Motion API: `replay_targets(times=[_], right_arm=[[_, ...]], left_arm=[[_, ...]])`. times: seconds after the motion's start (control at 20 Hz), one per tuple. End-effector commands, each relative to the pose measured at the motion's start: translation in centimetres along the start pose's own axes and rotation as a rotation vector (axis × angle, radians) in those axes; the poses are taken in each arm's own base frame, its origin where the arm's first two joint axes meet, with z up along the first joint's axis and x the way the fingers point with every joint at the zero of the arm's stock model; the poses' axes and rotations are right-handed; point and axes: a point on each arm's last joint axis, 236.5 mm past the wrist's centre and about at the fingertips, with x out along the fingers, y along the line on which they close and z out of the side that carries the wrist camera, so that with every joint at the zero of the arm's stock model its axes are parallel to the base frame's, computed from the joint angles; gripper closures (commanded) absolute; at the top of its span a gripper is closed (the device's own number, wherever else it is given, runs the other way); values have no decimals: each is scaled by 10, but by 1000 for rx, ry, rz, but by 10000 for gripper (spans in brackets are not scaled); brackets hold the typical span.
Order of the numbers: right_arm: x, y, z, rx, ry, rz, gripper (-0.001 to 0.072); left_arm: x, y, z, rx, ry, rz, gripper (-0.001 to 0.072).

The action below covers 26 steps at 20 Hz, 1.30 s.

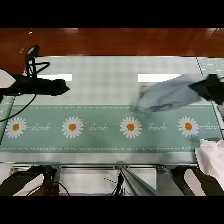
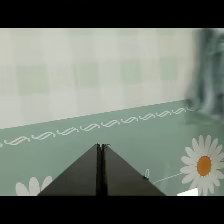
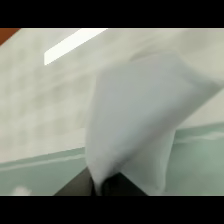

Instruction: Fold the shirts.

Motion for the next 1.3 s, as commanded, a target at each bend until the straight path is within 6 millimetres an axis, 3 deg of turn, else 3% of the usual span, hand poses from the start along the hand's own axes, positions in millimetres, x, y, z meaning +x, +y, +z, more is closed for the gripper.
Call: replay_targets(times=[0.0,0.2,0.3,0.5,0.75,1.0,1.2,1.25], right_arm=[[-97,-73,0,107,-110,-379,686],[-180,-132,-20,258,-126,-720,686],[-213,-149,-38,329,-104,-859,686],[-263,-168,-84,451,17,-1099,687],[-320,-176,-107,491,21,-1347,687],[-323,-176,-109,480,30,-1359,686],[-327,-177,-110,436,71,-1374,437],[-329,-177,-111,433,77,-1382,424]], left_arm=[[28,9,-13,-7,6,17,683],[54,17,-23,0,56,27,684],[65,20,-25,18,69,31,683],[84,32,-23,2,62,53,683],[102,45,-26,49,73,72,683],[111,54,-20,49,46,91,683],[111,55,-17,49,32,95,683],[111,54,-17,50,32,94,683]])
